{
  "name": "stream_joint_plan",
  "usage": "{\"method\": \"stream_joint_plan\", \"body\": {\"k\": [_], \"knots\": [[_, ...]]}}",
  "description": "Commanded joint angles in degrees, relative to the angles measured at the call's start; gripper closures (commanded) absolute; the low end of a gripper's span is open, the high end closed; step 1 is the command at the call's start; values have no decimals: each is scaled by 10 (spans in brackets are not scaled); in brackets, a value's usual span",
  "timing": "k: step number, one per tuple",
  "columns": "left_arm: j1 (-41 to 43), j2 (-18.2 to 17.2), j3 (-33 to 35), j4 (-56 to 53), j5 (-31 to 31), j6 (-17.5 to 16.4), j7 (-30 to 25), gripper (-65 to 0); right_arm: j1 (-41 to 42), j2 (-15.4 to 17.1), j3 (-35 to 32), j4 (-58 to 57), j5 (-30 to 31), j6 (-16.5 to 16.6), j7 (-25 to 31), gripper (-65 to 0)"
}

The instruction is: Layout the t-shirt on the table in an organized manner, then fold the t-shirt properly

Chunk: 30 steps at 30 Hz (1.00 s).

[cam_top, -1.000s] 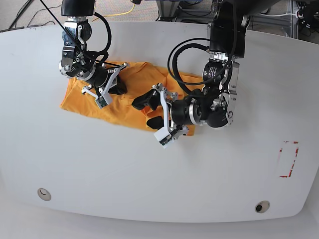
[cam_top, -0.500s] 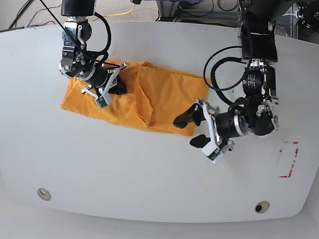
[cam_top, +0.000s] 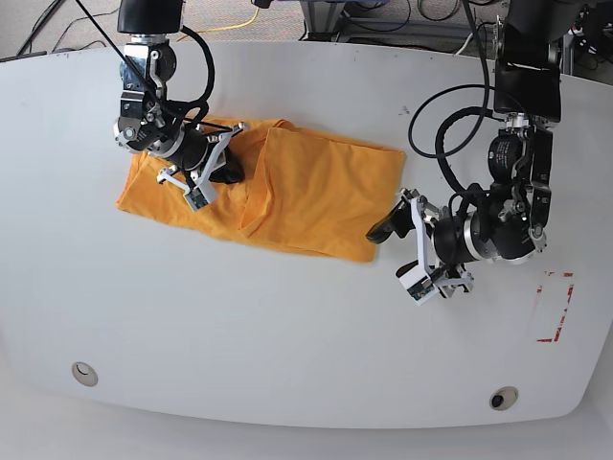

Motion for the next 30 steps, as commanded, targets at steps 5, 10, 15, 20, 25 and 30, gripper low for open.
{"method": "stream_joint_plan", "body": {"k": [5, 10, 15, 20, 25, 30], "knots": [[7, 3, 70, 10, 60, -1, -76, -308, 10, 7, 1, 49, 1, 1, -11, -40], [28, 2, 98, 8, 80, -1, -118, -296, 19, 14, 5, 122, 0, 1, -73, -43], [48, 16, 98, 8, 109, -1, -130, -289, 23, 22, 30, 205, 5, 1, -129, -163], [64, 29, 97, 7, 155, -1, -153, -172, 30, 21, 67, 266, 5, 1, -171, -365], [71, 45, 94, -4, 217, -1, -163, 0, 32, 21, 138, 272, 32, 1, -185, -471], [75, 45, 94, -35, 262, -1, -177, 0, 33, 26, 250, 247, 149, 1, -220, -482]]}}
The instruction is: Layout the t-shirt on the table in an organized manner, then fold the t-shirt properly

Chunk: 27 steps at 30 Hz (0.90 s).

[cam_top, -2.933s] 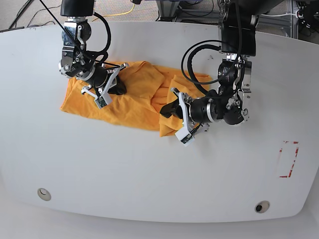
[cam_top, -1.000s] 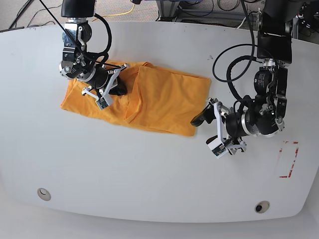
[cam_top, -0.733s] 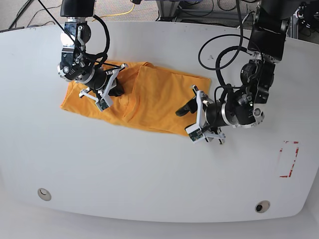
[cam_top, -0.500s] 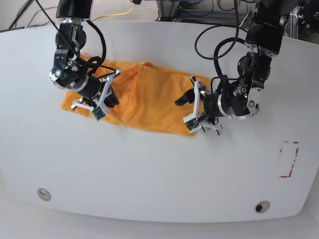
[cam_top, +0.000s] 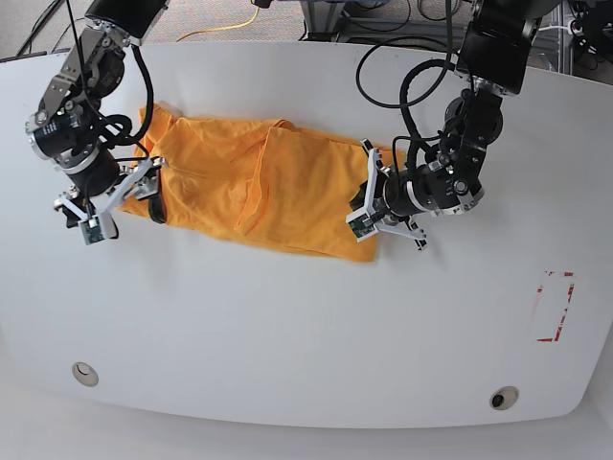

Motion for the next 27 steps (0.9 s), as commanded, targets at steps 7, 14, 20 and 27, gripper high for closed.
{"method": "stream_joint_plan", "body": {"k": [7, 14, 20, 27], "knots": [[-1, -4, -3, -25, 0, 1, -30, 0, 34, 37, 139, -151, 203, -1, -88, -482], [10, -9, -31, -27, -1, 1, -30, 0, 43, 64, 173, -321, 306, -1, -92, -482], [12, -8, -41, -27, -1, 1, -30, 0, 46, 70, 172, -389, 313, -1, -84, -482], [12, -8, -42, -27, -1, 1, -30, 0, 43, 69, 171, -421, 313, -1, -78, -482]]}}
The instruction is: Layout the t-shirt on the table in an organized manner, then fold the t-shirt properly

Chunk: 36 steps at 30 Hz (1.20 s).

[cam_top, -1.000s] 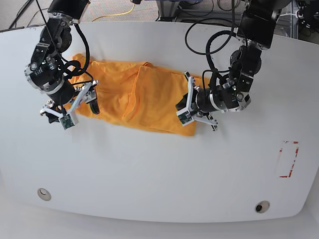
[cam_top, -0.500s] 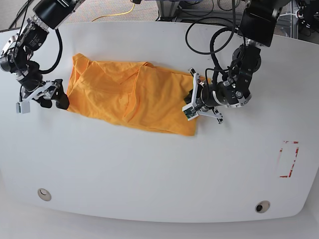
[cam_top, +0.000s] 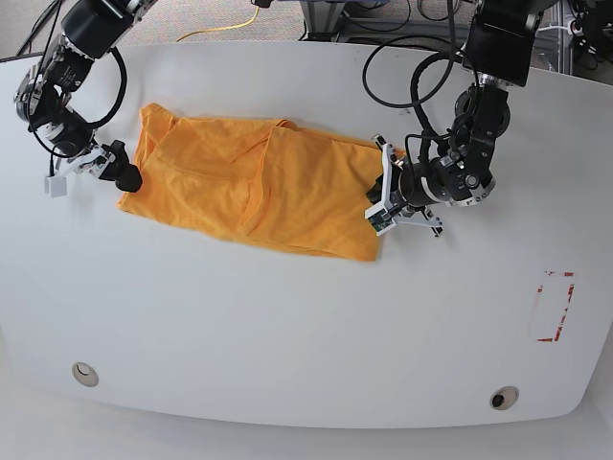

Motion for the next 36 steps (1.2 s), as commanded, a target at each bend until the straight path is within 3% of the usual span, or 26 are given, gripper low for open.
{"method": "stream_joint_plan", "body": {"k": [1, 25, 36], "knots": [[-11, -2, -2, 9, -6, -1, -10, 0, 6, 11, 2, -6, 19, 5, 9, -482], [-11, -1, -2, 9, -6, -1, -10, 0, -19, -23, -89, -21, 19, 5, 29, -482], [-10, -2, -3, 9, -7, -1, -10, 0, -19, -36, -98, -21, 19, 5, 50, -472]]}}
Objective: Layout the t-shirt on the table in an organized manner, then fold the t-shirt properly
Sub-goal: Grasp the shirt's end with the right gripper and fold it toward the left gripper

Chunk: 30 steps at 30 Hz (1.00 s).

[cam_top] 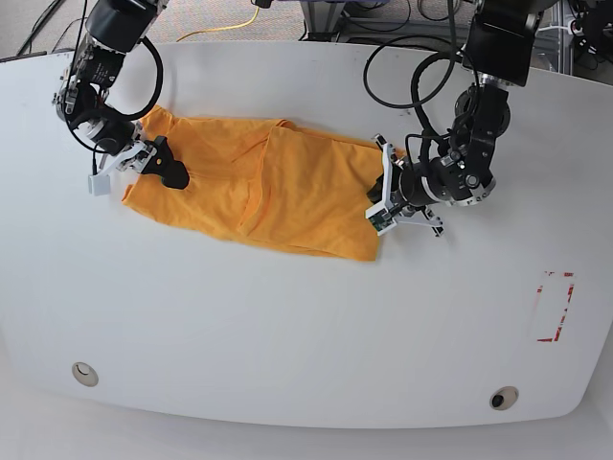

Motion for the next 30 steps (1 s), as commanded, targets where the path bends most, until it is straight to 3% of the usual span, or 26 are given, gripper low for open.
{"method": "stream_joint_plan", "body": {"k": [1, 3, 5, 9, 11, 15, 21, 30], "knots": [[-10, -1, -3, 9, -7, 0, -10, 0, 1, 7, -1, 5, -18, -5, -3, -469], [-10, -1, -3, 9, -7, 0, -9, 0, 1, 7, -1, 5, -18, -5, -3, -441], [-10, -1, -3, 9, -7, 0, -9, 0, 1, 6, -7, 5, -19, -5, -2, -373], [-10, -1, -3, 8, -7, 0, -9, 0, 8, 6, -31, 5, -47, -5, -1, -103], [-10, 0, -3, 8, -7, 0, -9, 0, 16, 6, -31, 5, -60, -5, -1, 0], [-10, 1, 1, 7, -7, 0, -9, 0, 19, 6, -32, 22, -82, -5, -1, -22], [-10, 2, 2, -5, -7, 0, -9, 0, 18, 4, -32, 109, -86, -5, -10, 0], [-10, 3, 2, -19, -7, 0, -9, 0, 19, -31, -32, 255, -82, -7, -74, 0]]}}
